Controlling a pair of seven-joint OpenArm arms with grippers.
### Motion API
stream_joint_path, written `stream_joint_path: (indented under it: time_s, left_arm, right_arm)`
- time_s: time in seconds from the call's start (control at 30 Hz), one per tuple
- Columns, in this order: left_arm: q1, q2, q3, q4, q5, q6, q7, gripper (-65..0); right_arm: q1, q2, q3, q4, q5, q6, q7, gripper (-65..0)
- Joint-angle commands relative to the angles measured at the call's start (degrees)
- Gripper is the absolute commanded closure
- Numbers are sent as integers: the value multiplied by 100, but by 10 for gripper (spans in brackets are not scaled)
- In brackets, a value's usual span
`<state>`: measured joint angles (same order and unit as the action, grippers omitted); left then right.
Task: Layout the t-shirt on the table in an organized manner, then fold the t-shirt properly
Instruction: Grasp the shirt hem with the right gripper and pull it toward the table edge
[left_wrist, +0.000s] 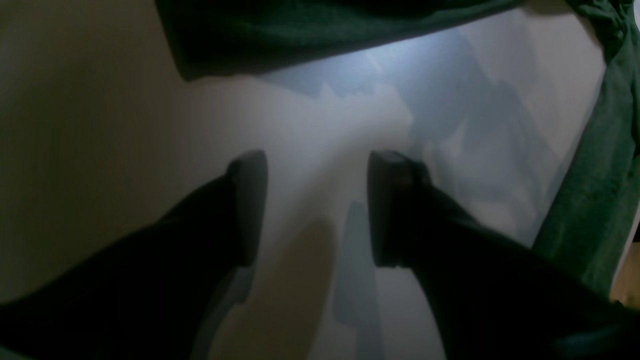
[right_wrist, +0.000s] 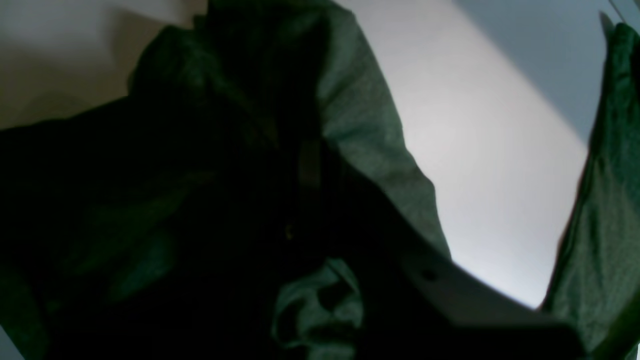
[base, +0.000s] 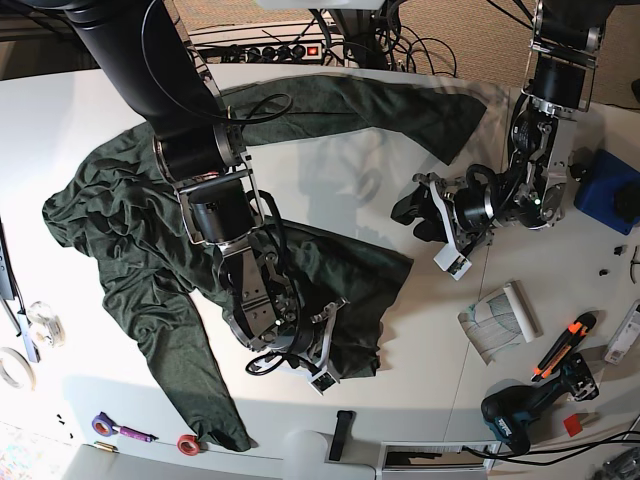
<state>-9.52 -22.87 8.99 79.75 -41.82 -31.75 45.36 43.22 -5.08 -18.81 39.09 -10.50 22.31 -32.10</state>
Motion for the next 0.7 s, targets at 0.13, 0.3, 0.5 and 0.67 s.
stream_joint_path:
  time_s: [0.13,0.3,0.5,0.67]
  left_arm:
    - [-94,-48,-17,61,-35,-20,-42,-306]
    - [-94,-46,-17,61,-35,-22,-42,-306]
    - [-94,-48,-17,61,7,-20,-155,-306]
    - [-94,-48,-17,61,271,-15,-640,-306]
  right_arm:
    - [249,-31,11,98,17,-28,83,-76]
    - [249,-31,11,98,15,-70,188,-57]
    - [249,-31,11,291,-9,-675,210,0]
    - [249,-33,11,1036,0,-1045,68,0]
